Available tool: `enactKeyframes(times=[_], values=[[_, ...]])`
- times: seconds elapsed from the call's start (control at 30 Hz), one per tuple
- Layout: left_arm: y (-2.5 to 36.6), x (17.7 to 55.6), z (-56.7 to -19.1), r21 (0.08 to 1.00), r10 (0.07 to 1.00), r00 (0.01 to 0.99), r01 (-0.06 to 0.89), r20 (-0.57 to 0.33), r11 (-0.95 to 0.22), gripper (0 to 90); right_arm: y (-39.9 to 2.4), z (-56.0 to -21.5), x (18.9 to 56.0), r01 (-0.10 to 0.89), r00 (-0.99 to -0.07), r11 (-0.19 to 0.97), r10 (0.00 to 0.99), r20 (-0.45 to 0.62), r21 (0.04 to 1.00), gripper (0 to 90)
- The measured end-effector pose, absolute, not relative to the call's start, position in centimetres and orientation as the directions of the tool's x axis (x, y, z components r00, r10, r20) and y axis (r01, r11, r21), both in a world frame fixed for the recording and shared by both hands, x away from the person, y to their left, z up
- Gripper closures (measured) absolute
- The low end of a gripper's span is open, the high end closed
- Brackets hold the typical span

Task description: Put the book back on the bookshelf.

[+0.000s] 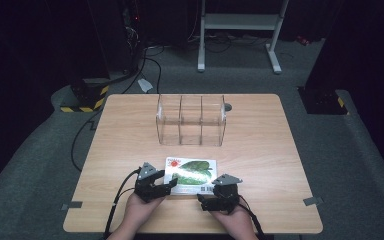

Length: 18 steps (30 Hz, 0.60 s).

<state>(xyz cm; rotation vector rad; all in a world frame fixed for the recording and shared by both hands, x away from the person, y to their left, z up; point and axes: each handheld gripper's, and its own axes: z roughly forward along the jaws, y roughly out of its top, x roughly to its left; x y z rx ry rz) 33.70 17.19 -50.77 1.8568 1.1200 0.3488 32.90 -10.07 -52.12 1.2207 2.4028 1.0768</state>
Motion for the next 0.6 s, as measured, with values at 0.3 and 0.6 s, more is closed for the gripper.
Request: enactKeyframes(times=[0.3,0.6], values=[[17.2,33.2,-49.8,0.846,0.800,0.573,0.505,-0.180,-0.171,35.2,-9.7,-52.2,32.7,0.584,-0.624,0.410,0.779,0.064,0.701,8.7],[17.1,32.9,-49.4,0.867,0.797,0.584,0.467,-0.154,-0.175,35.3,-9.5,-52.2,32.6,0.581,-0.613,0.420,0.789,0.036,0.697,11.1]])
